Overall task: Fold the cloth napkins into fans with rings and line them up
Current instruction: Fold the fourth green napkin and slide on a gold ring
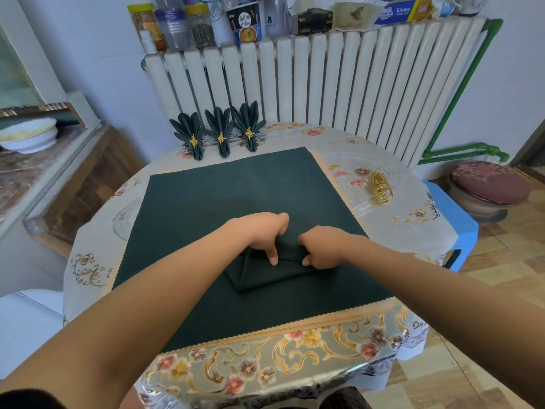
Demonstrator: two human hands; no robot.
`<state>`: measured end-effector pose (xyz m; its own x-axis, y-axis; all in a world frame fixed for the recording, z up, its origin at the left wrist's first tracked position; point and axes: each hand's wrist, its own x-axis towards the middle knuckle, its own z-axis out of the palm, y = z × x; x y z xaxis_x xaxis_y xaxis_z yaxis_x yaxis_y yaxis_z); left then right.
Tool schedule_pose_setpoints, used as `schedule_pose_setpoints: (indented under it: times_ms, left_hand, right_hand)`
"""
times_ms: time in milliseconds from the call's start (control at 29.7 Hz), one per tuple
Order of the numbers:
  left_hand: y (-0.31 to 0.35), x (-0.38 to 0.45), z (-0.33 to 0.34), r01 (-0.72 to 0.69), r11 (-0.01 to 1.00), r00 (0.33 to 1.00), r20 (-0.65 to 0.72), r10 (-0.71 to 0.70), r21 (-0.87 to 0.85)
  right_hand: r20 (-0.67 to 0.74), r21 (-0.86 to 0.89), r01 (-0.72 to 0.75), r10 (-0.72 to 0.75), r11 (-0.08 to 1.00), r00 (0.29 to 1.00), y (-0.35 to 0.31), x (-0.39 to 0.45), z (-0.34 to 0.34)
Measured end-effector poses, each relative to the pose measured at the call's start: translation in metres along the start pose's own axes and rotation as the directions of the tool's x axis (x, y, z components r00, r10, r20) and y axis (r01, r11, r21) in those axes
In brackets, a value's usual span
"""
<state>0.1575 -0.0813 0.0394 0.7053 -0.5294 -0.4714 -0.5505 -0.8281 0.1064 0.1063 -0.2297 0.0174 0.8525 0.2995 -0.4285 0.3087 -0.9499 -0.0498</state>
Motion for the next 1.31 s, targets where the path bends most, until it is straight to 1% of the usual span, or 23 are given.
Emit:
schedule_pose_setpoints:
  times_ms: [34, 101, 168, 269, 337, 438, 505, 539, 573, 606, 640, 674, 707, 741, 775, 842, 909, 977, 1078, 1145, 1212, 1246, 1313]
  left_hand:
    - [-0.001, -0.001, -0.001, 0.009, 1.000, 1.000, 0.020, -0.008, -0.014]
    - [0.002, -0.005, -0.005, 0.023, 0.999, 0.997, 0.068, -0.027, 0.049]
    - [0.007, -0.010, -0.008, 0.038, 0.993, 0.994, 0.095, -0.048, 0.108]
    - [0.009, -0.016, -0.009, 0.087, 0.988, 0.982, 0.156, -0.106, 0.128]
    - [0.008, -0.023, -0.005, 0.133, 0.980, 0.974, 0.166, -0.157, 0.148]
    - [0.009, -0.035, -0.003, 0.141, 0.977, 0.977, 0.139, -0.164, 0.163]
    - [0.010, -0.045, -0.005, 0.155, 0.967, 0.982, 0.078, -0.173, 0.200]
    - [0.010, -0.049, -0.008, 0.167, 0.954, 0.984, 0.009, -0.175, 0.250]
    - [0.012, -0.053, -0.012, 0.188, 0.928, 0.982, -0.095, -0.166, 0.321]
    - [0.014, -0.058, -0.017, 0.223, 0.886, 0.965, -0.218, -0.143, 0.406]
    - [0.018, -0.064, -0.021, 0.258, 0.837, 0.937, -0.334, -0.097, 0.482]
    - [0.022, -0.069, -0.023, 0.290, 0.798, 0.908, -0.416, -0.055, 0.527]
    - [0.024, -0.070, -0.024, 0.299, 0.779, 0.891, -0.453, -0.021, 0.552]
    - [0.025, -0.070, -0.020, 0.294, 0.769, 0.892, -0.451, -0.009, 0.568]
    - [0.027, -0.072, -0.013, 0.289, 0.768, 0.900, -0.436, -0.014, 0.571]
    - [0.030, -0.075, 0.013, 0.276, 0.787, 0.923, -0.380, -0.057, 0.552]
    - [0.034, -0.079, 0.036, 0.262, 0.820, 0.945, -0.308, -0.111, 0.509]
    - [0.034, -0.080, 0.045, 0.259, 0.851, 0.954, -0.258, -0.151, 0.457]
    - [0.029, -0.084, 0.038, 0.206, 0.909, 0.974, -0.163, -0.156, 0.363]
    - [0.019, -0.089, 0.029, 0.169, 0.964, 0.985, -0.073, -0.157, 0.205]
    - [0.004, -0.091, 0.024, 0.162, 0.986, 0.986, -0.023, -0.163, -0.036]
    - [-0.007, -0.093, 0.022, 0.168, 0.973, 0.985, -0.020, -0.173, -0.159]
    - [-0.025, -0.093, 0.026, 0.193, 0.905, 0.975, -0.033, -0.221, -0.379]
  right_hand:
    - [-0.039, 0.019, 0.006, -0.005, 1.000, 0.999, -0.001, -0.002, 0.003]
    - [-0.104, 0.081, 0.009, -0.001, 0.997, 0.995, -0.001, -0.006, 0.010]
    - [-0.133, 0.133, 0.016, 0.002, 0.991, 0.991, -0.001, -0.009, 0.015]
    - [-0.157, 0.202, 0.019, 0.013, 0.979, 0.987, 0.000, -0.013, 0.018]
    - [-0.186, 0.203, 0.034, 0.005, 0.979, 0.983, 0.000, -0.017, 0.020]
    - [-0.274, 0.141, 0.066, -0.025, 0.988, 0.961, -0.003, -0.020, 0.024]
    - [-0.359, 0.108, 0.087, -0.043, 0.990, 0.932, -0.008, -0.023, 0.025]
    - [-0.421, 0.096, 0.090, -0.042, 0.991, 0.906, -0.008, -0.022, 0.025]
    - [-0.490, 0.084, 0.088, -0.036, 0.993, 0.871, -0.008, -0.022, 0.023]
    - [-0.572, 0.062, 0.091, -0.039, 0.994, 0.820, -0.009, -0.022, 0.020]
    - [-0.643, 0.024, 0.082, -0.047, 0.996, 0.765, -0.009, -0.022, 0.018]
    - [-0.692, 0.000, 0.067, -0.049, 0.998, 0.720, -0.010, -0.023, 0.015]
    - [-0.741, -0.001, 0.061, -0.041, 0.998, 0.670, -0.009, -0.024, 0.014]
    - [-0.769, -0.001, 0.061, -0.040, 0.998, 0.639, -0.008, -0.024, 0.015]
    - [-0.773, -0.017, 0.066, -0.055, 0.998, 0.632, -0.009, -0.026, 0.020]
    - [-0.690, -0.011, 0.122, -0.096, 0.992, 0.718, -0.016, -0.034, 0.034]
    - [-0.584, 0.091, 0.153, -0.071, 0.984, 0.809, -0.019, -0.041, 0.050]
    - [-0.526, 0.191, 0.149, -0.027, 0.970, 0.850, -0.020, -0.044, 0.054]
    - [-0.435, 0.362, 0.129, 0.045, 0.923, 0.899, -0.017, -0.045, 0.045]
    - [-0.360, 0.466, 0.113, 0.071, 0.877, 0.930, -0.013, -0.045, 0.041]
    - [-0.319, 0.544, 0.099, 0.096, 0.833, 0.943, -0.010, -0.045, 0.040]
    - [-0.311, 0.584, 0.100, 0.109, 0.806, 0.944, -0.009, -0.045, 0.039]
    - [-0.301, 0.655, 0.096, 0.142, 0.749, 0.943, -0.007, -0.045, 0.038]
